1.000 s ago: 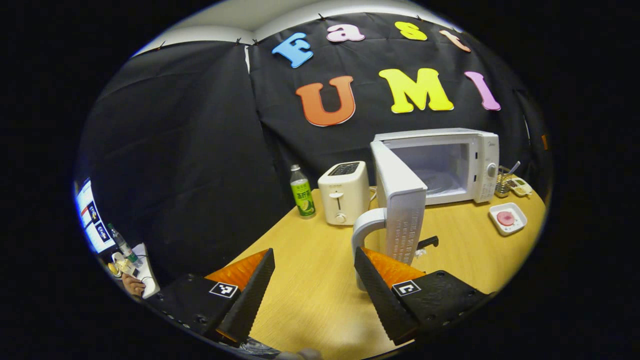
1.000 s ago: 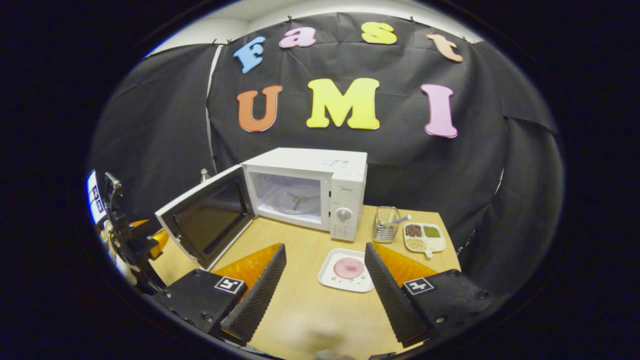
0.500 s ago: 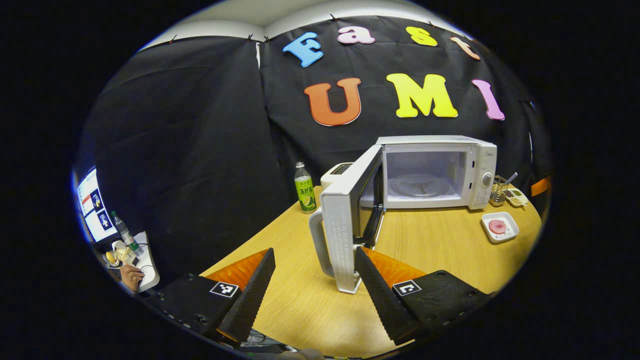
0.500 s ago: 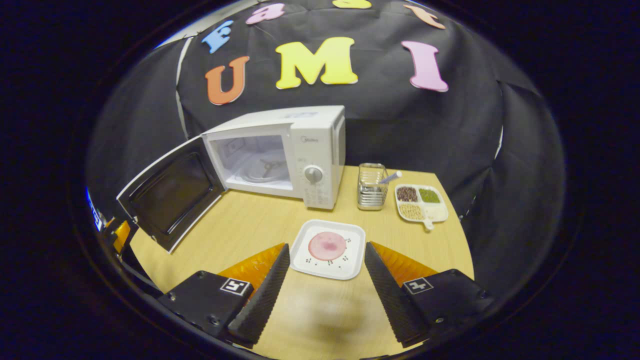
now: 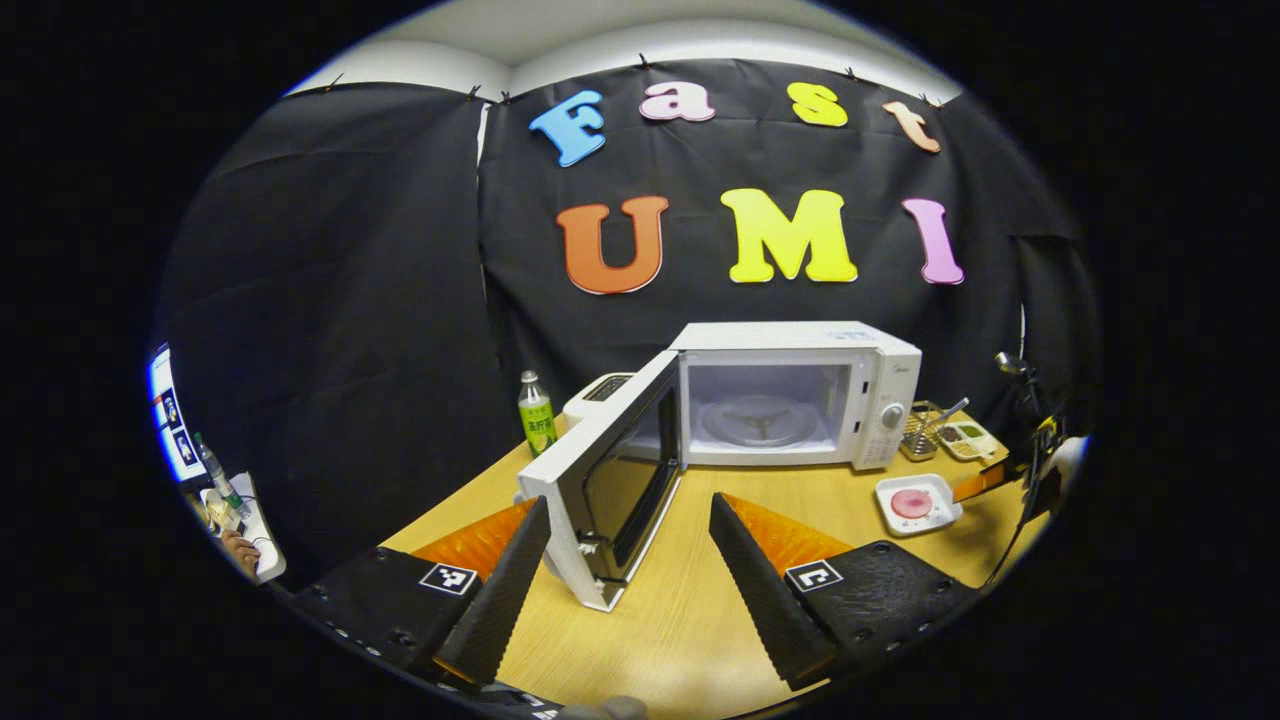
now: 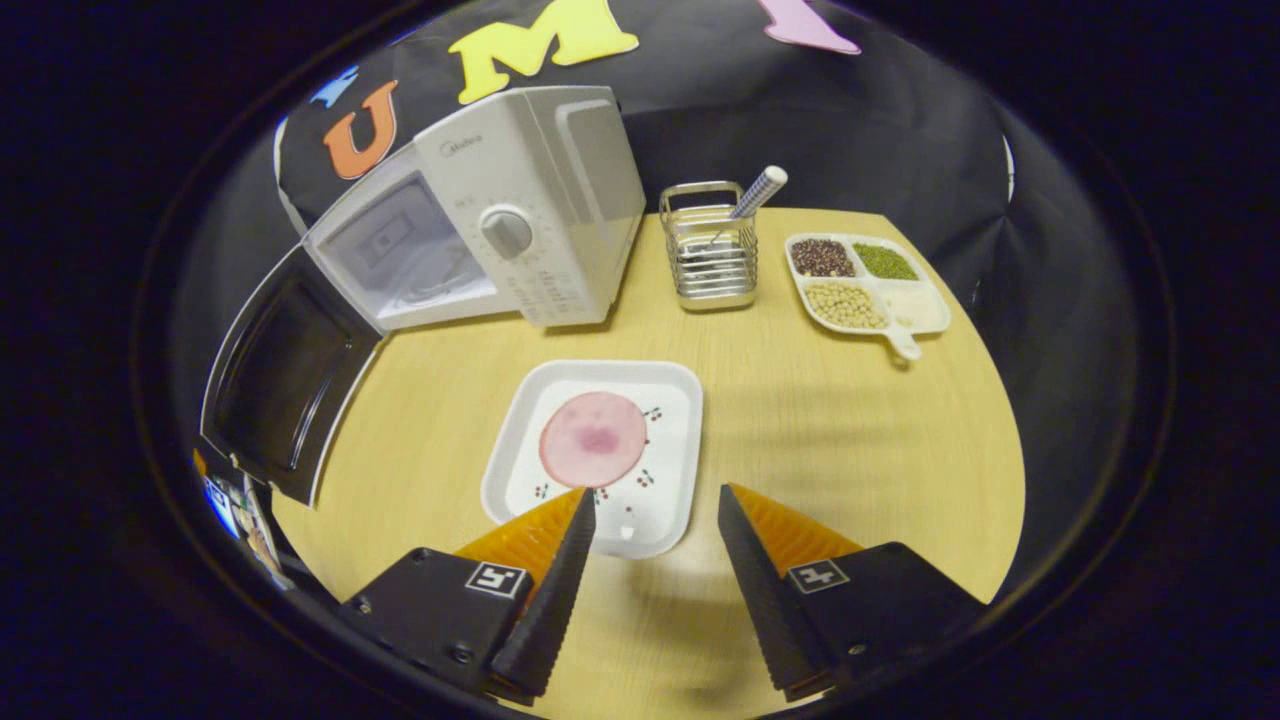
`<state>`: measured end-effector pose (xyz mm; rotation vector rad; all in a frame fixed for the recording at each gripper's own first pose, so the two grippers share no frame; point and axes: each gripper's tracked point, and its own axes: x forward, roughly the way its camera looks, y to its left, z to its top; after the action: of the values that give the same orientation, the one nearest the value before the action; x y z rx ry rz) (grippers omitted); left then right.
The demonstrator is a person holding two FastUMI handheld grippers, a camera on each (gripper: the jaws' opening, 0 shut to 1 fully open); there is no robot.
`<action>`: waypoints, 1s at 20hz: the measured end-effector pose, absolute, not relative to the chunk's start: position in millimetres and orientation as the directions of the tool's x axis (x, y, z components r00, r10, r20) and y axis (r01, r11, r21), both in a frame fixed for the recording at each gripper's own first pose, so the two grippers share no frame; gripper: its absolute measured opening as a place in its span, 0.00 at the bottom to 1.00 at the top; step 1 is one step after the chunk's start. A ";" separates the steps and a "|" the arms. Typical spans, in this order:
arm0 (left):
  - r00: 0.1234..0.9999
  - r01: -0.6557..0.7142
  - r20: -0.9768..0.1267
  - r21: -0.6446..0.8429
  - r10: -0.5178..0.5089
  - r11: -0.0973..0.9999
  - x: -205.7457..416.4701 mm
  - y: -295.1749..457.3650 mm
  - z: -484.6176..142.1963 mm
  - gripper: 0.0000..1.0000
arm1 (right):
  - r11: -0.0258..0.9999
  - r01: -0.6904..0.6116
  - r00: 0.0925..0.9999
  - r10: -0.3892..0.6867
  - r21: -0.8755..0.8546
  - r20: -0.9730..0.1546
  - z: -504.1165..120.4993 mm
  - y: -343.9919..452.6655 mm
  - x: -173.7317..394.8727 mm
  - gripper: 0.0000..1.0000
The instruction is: Open the microwave oven with the left hand, put the food in, and close the microwave oven.
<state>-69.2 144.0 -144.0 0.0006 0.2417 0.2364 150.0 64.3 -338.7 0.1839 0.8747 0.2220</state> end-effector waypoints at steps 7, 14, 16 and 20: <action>0.971 -0.161 -0.166 0.066 0.170 0.985 -41.9 112.0 -100.9 0.96 | 0.942 -0.101 0.567 0.319 0.320 -0.760 -361.5 71.5 182.0 0.58; 0.968 -0.158 -0.184 0.070 0.169 0.985 -28.6 110.7 -105.8 0.96 | 0.951 -0.061 0.523 0.288 0.302 -0.802 -368.7 64.1 197.0 0.39; 0.967 -0.163 -0.189 0.070 0.173 0.984 -27.7 112.8 -108.3 0.96 | 0.961 -0.031 0.521 0.251 0.275 -0.816 -371.0 59.3 198.7 0.18; 0.963 -0.167 -0.202 0.082 0.180 0.983 -26.9 117.0 -115.3 0.96 | 0.974 -0.031 0.484 0.212 0.226 -0.849 -370.1 58.2 196.5 0.06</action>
<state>-26.9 117.0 -115.3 0.0645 0.2102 0.1757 196.5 58.2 -370.1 0.1895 1.0568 0.1488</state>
